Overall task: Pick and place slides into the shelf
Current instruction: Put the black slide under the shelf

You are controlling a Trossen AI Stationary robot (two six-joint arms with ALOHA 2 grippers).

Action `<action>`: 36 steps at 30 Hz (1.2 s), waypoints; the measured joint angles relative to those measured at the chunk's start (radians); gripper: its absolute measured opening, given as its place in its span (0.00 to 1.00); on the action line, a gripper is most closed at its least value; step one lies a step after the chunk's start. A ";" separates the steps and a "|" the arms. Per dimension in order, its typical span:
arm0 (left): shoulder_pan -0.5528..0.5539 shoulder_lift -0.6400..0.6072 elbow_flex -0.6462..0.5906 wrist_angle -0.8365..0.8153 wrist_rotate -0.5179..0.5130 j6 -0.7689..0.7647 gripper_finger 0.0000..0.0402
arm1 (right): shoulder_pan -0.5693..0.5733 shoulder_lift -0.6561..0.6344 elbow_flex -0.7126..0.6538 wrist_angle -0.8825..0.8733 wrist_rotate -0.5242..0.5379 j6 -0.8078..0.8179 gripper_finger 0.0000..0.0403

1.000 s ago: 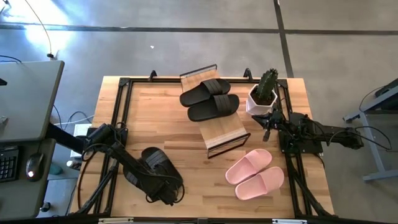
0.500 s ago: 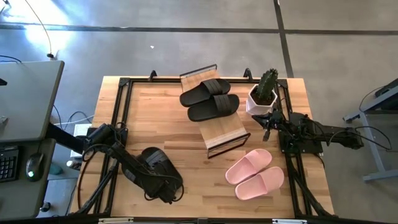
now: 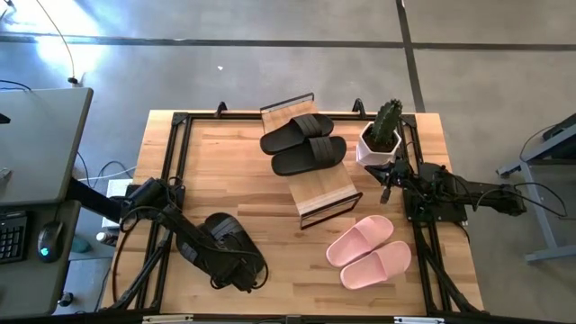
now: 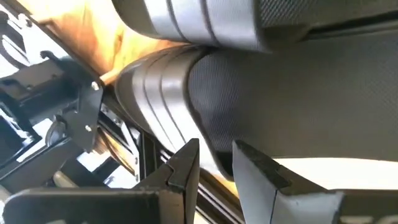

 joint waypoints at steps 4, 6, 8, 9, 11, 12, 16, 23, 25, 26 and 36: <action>-0.001 0.000 0.000 0.004 -0.009 0.000 0.21 | 0.000 0.000 0.000 0.000 0.000 -0.008 0.00; -0.001 0.000 -0.012 0.005 -0.014 0.000 0.21 | 0.000 0.000 0.000 0.000 0.000 -0.018 0.00; -0.001 0.000 -0.030 0.004 -0.015 -0.010 0.21 | 0.000 0.002 0.000 0.000 0.000 -0.018 0.00; 0.000 0.000 -0.040 0.005 -0.014 -0.011 0.21 | 0.000 0.003 0.000 0.000 0.000 -0.019 0.00; 0.000 0.000 -0.061 0.005 -0.004 -0.011 0.21 | 0.000 0.006 0.000 0.000 0.000 -0.019 0.00; -0.001 0.000 -0.071 0.006 -0.002 -0.011 0.21 | 0.000 0.006 0.000 0.000 0.000 -0.019 0.00; -0.001 0.000 -0.107 0.005 0.016 -0.030 0.21 | 0.000 0.006 0.000 0.000 0.000 -0.019 0.00; -0.001 0.000 -0.121 0.019 0.011 -0.037 0.21 | 0.000 0.006 0.000 0.000 -0.001 -0.019 0.00; -0.001 0.000 -0.121 0.029 0.004 -0.037 0.21 | 0.000 0.006 0.000 0.000 -0.001 -0.019 0.00; -0.001 0.000 -0.121 0.033 0.000 -0.037 0.21 | 0.000 0.006 0.000 0.000 -0.001 -0.019 0.00; -0.001 0.000 -0.123 0.032 -0.030 -0.037 0.21 | 0.000 0.006 0.000 0.000 -0.001 -0.026 0.00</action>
